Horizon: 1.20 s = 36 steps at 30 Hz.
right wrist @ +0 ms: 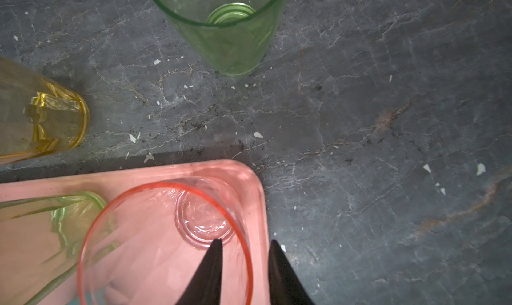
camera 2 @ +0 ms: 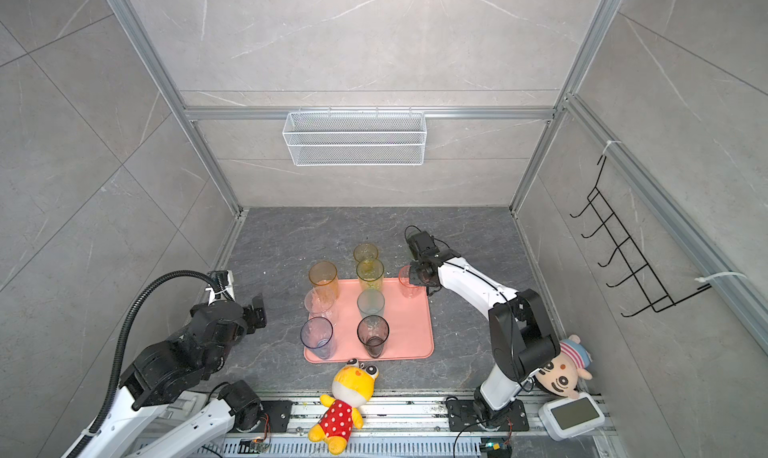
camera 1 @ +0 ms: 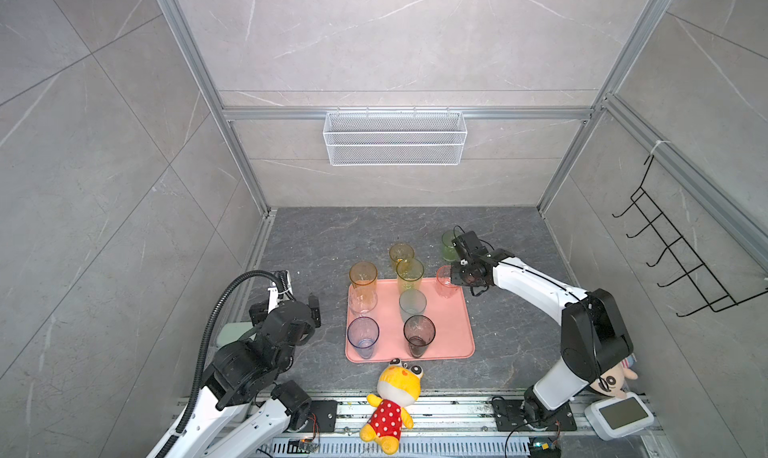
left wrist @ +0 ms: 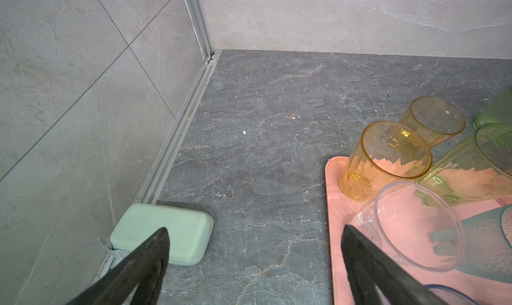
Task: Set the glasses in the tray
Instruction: 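Lower the pink glass onto the tray's far corner with the right gripper, then open the right gripper and raise it off the pink glass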
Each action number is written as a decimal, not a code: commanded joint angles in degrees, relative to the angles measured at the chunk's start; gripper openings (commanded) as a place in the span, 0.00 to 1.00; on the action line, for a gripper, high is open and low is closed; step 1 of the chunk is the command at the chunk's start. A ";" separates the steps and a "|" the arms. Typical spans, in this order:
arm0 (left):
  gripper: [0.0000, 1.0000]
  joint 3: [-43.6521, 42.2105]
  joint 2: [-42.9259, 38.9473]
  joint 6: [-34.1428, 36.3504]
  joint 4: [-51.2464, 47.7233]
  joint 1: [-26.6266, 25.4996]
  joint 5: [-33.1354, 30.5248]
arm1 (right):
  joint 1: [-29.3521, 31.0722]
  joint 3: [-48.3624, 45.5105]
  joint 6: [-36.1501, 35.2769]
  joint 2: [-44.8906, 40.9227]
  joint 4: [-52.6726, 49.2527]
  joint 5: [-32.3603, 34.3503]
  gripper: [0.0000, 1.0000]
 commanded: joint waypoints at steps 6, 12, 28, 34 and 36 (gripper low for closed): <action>0.96 0.11 0.18 -1.35 0.77 -0.25 0.19 | -0.13 4.11 -0.55 -4.96 -2.69 -2.14 0.37; 0.96 0.07 0.12 -1.32 0.78 -0.29 0.19 | -0.16 6.44 -0.13 -6.61 -2.81 -3.40 0.40; 0.96 0.14 0.12 -1.36 0.67 -0.25 0.11 | 0.33 12.31 2.48 -5.87 0.02 -10.68 0.44; 0.96 0.20 0.03 -1.35 0.64 -0.25 0.11 | 1.89 16.27 2.93 -3.70 0.10 -11.36 0.45; 0.97 0.19 -0.05 -1.36 0.59 -0.25 0.11 | 2.55 17.34 3.04 -2.88 0.10 -11.04 0.45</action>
